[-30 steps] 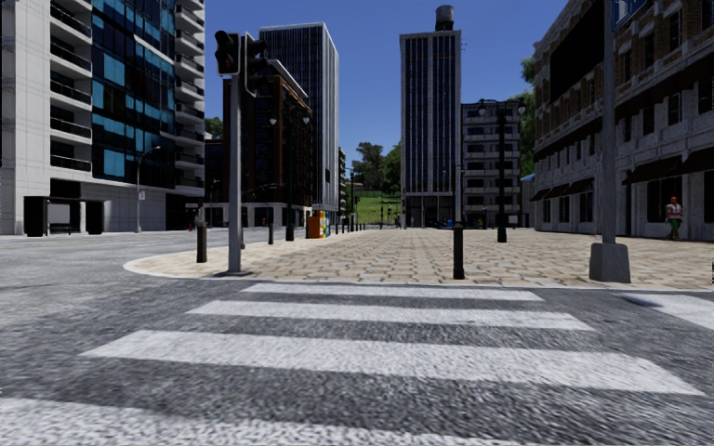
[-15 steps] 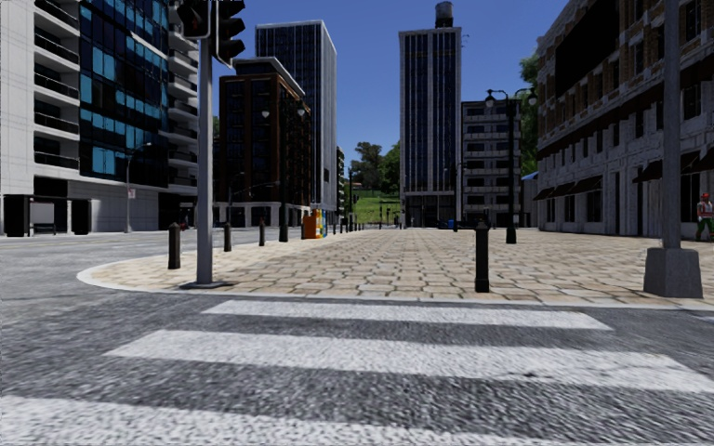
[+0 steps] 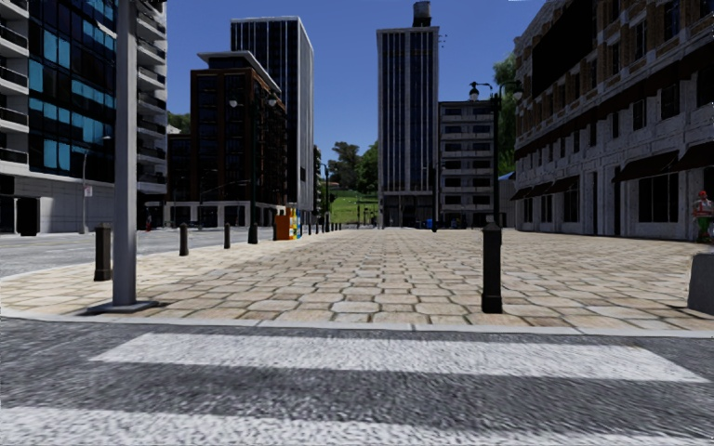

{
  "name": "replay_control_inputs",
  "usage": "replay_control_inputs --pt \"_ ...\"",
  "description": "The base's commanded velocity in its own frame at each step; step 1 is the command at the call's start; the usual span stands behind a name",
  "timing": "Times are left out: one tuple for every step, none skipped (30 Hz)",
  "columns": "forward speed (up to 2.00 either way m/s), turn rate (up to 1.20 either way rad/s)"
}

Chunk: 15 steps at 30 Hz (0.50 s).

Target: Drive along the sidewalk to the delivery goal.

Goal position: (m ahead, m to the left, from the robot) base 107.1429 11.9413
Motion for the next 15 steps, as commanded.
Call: replay_control_inputs --pt "2.00 -0.27" --pt "2.00 -0.27" --pt "2.00 -0.27" --pt "2.00 -0.27" --pt "2.00 -0.27" --pt "2.00 -0.27" --pt "2.00 -0.27" --pt "2.00 -0.27" --pt "2.00 -0.27" --pt "2.00 -0.27" --pt "2.00 -0.27" --pt "2.00 -0.27" --pt "2.00 -0.27" --pt "2.00 -0.27" --pt "2.00 -0.27"
